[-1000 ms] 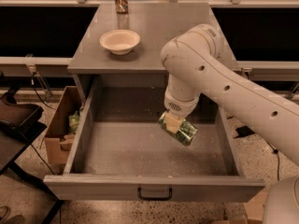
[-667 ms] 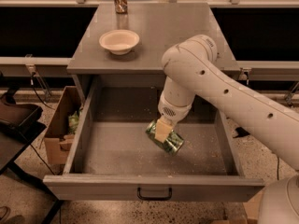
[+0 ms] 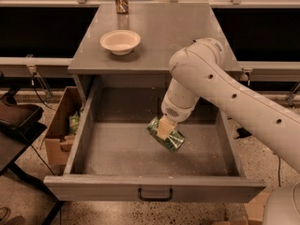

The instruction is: Place green can into top drawer

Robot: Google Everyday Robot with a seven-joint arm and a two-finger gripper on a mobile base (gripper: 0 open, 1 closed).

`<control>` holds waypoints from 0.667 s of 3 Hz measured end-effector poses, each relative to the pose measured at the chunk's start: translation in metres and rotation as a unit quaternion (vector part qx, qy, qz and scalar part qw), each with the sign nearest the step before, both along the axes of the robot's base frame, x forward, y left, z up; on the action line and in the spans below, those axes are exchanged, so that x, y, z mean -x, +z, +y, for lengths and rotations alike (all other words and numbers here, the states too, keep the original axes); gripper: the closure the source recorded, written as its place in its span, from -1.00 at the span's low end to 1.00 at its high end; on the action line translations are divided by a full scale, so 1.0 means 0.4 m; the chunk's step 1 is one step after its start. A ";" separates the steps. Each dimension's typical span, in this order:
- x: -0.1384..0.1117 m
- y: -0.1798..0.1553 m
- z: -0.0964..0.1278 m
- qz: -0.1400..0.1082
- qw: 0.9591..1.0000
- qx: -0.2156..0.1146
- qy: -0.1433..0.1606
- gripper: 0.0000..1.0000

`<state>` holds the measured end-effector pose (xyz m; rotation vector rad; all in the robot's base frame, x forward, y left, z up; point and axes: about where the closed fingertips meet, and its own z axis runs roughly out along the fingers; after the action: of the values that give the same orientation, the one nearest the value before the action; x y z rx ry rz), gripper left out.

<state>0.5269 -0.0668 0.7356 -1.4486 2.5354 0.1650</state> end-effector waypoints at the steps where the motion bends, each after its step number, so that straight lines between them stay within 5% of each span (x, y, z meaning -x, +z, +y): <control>1: -0.014 0.017 -0.014 -0.048 0.998 -0.040 0.005 1.00; 2: -0.019 0.015 -0.040 -0.069 0.992 -0.106 -0.020 1.00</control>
Offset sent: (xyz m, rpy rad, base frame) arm 0.0099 -0.0369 0.0057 0.4235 -0.1752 -0.1403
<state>0.5345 -0.0826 0.7416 -1.2816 2.3527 0.3064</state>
